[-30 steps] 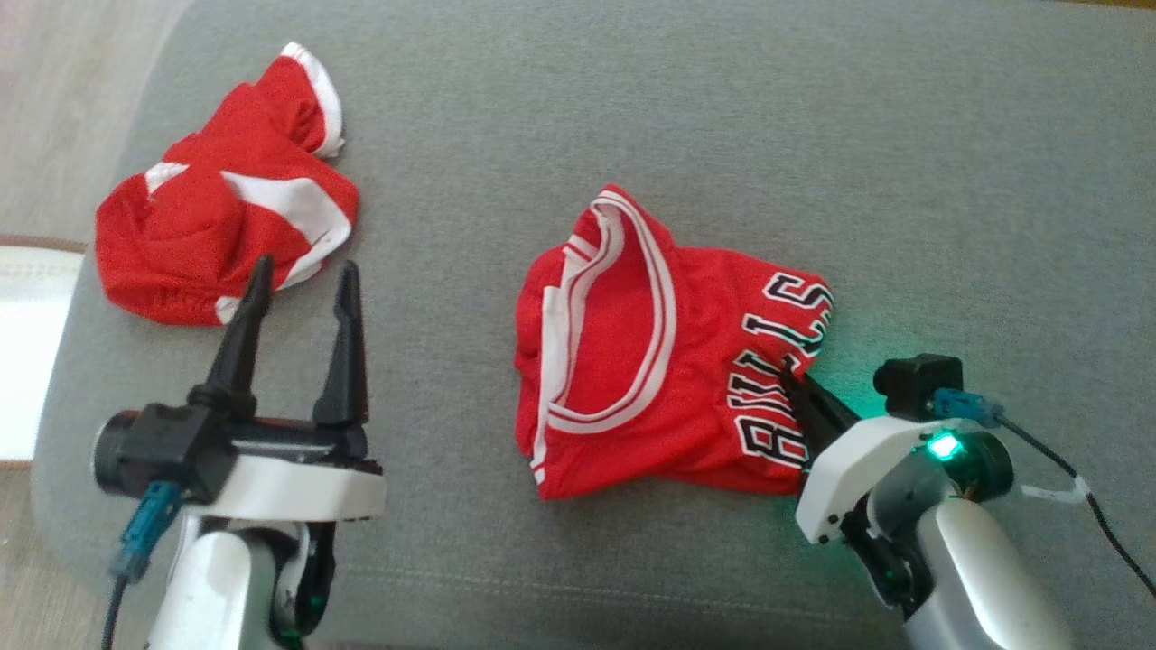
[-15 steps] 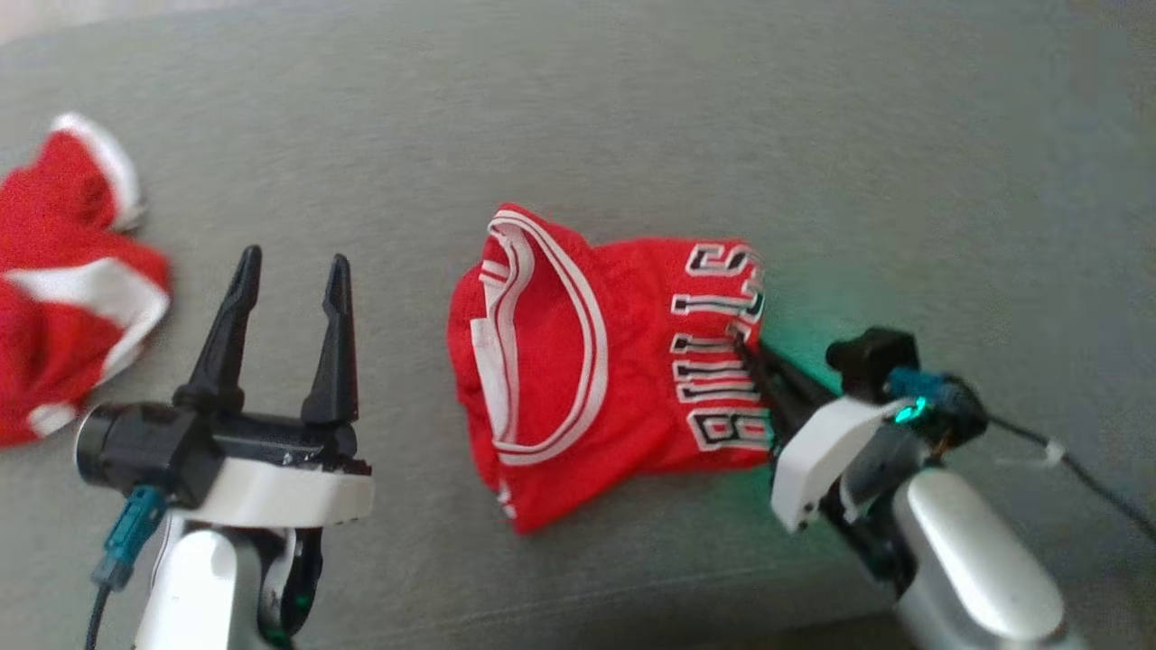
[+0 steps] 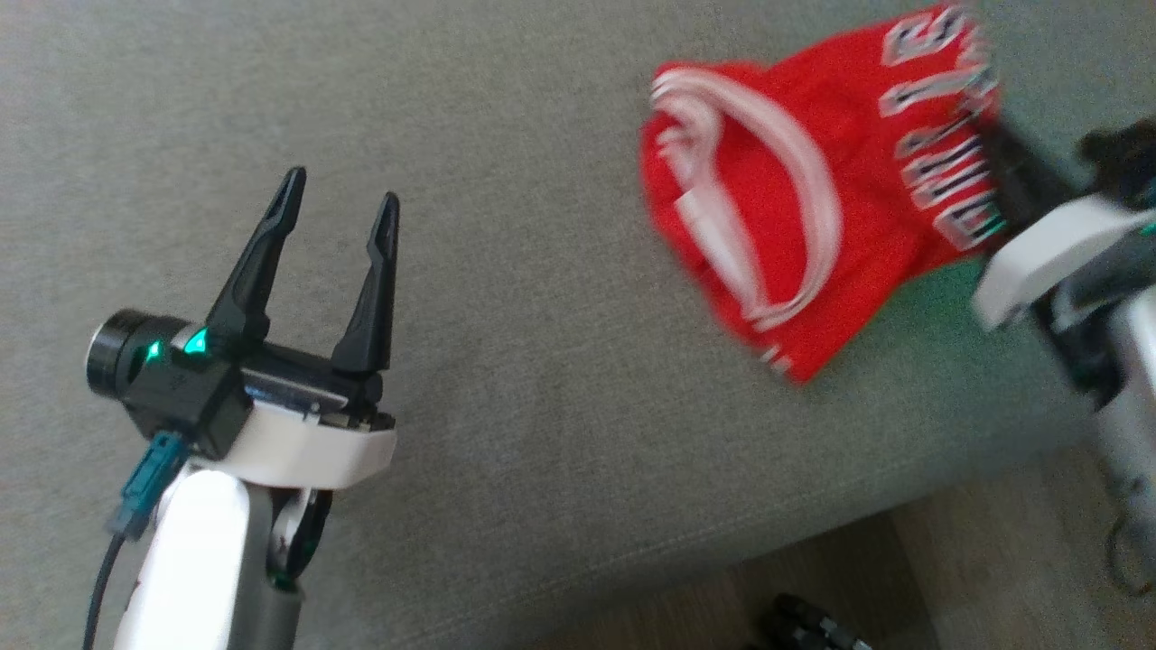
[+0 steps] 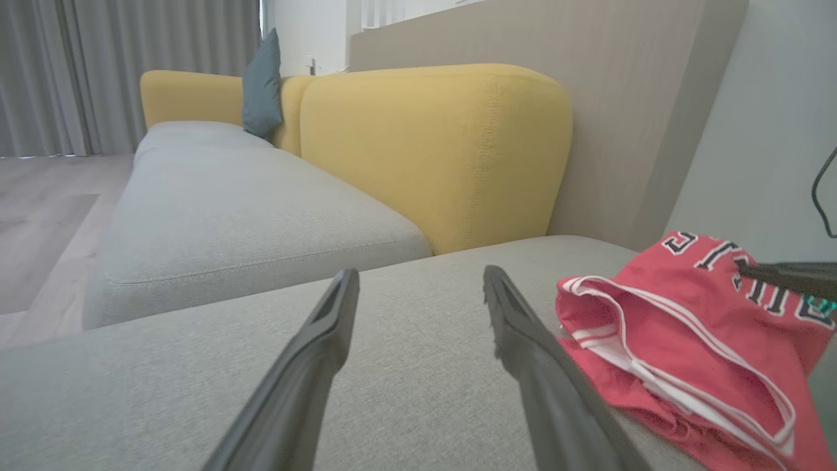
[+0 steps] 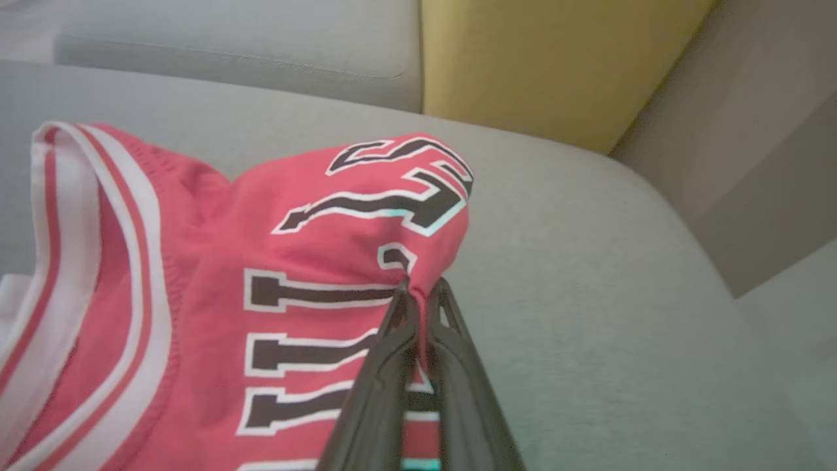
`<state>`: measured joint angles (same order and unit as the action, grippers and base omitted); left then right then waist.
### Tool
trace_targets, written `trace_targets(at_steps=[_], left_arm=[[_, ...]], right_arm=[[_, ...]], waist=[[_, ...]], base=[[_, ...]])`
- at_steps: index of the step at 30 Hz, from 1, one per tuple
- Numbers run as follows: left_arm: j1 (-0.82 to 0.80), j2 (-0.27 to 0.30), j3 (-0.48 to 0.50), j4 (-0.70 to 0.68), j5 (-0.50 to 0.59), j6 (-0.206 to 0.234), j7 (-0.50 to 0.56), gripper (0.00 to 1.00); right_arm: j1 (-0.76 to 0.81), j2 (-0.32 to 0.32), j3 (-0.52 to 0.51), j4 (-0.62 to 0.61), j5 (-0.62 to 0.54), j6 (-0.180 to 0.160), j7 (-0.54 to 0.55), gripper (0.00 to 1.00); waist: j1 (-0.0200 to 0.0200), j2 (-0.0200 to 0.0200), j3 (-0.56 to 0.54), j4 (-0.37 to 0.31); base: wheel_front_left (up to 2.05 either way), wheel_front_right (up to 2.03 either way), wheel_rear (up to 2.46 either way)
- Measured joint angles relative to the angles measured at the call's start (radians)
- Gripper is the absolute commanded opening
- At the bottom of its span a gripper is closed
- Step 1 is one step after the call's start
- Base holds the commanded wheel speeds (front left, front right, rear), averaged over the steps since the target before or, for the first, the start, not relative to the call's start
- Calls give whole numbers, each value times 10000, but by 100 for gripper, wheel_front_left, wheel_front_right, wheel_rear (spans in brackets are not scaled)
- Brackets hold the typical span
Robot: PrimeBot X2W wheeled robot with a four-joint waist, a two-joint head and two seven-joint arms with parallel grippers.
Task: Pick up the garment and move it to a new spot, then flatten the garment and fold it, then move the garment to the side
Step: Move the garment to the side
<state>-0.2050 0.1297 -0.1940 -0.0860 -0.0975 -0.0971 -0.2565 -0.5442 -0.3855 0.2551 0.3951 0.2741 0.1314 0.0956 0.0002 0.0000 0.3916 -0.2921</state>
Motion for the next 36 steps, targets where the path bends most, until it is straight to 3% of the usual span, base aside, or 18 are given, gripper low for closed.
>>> trace_targets(at_steps=[10, 20, 28, 29, 31, 32, 33, 36], left_arm=[[-746, 232, -261, -190, 8, -88, 10, 100], [-1179, 571, -347, -153, 4, -107, 8, 100], [-1671, 704, -476, -71, -10, -174, 0, 100], [-1691, 715, -474, -67, -10, -174, 0, 100], [-1696, 721, -477, -40, -12, -174, 0, 100], [-1695, 721, -479, -15, -27, -174, 0, 100], [-1695, 721, -481, 15, -52, -174, 0, 100], [-1695, 717, -474, 123, -121, -171, -2, 100]], right_arm=[[-651, -698, -1850, -746, 161, 0, 374, 0], [-593, -650, -3906, -1605, -274, 0, 1035, 0], [-601, -71, -4790, -1463, -815, 0, 878, 0], [-613, -15, -4834, -1413, -861, 0, 826, 4], [-634, 90, -4915, -1306, -955, 0, 742, 40], [-634, 157, -4932, -1302, -1020, 0, 646, 82], [-634, 253, -4986, -1306, -1124, 0, 606, 100], [-628, 514, -5296, -1373, -1561, 0, 174, 100]], waist=[[-1, 0, 1049, -337], [-1, 0, 1870, -244], [-2, 0, 2482, 63], [-1, 0, 2514, 90], [-1, 0, 2552, 135], [-1, 0, 2550, 156], [-2, 0, 2536, 168], [-2, 0, 2456, 190]], base=[[0, 0, 0], [0, 0, 0], [0, 0, 0], [0, 0, 0], [0, 0, 0], [0, 0, 0], [0, 0, 0], [0, 0, 0]])
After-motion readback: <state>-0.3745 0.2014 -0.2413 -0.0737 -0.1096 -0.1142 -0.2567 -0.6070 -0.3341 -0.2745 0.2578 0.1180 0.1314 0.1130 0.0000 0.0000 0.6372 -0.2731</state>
